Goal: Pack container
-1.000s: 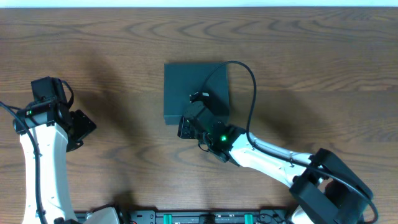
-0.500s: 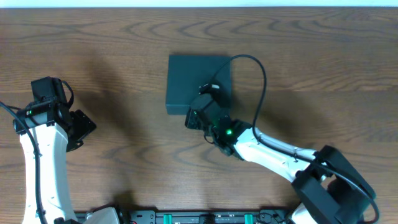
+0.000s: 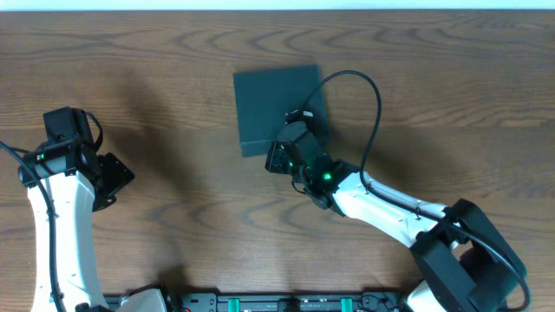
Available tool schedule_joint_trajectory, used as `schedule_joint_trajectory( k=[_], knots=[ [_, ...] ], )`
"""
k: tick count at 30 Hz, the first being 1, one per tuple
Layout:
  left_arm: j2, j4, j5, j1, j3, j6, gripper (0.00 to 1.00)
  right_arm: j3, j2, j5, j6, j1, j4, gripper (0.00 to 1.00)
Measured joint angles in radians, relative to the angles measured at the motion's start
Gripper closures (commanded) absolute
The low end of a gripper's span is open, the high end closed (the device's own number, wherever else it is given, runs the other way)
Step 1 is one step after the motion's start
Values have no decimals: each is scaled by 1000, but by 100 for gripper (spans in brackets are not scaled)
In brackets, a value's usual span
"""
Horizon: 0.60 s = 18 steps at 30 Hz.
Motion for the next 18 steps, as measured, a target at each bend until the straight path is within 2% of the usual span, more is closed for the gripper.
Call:
schedule_joint_trajectory(
  k=[10,18],
  knots=[
    [0,0,0,0,0,0,5,0,-86,-68,-27,59,70,98],
    [0,0,0,0,0,0,5,3,-153,144,-145,10,-53,99]
  ],
)
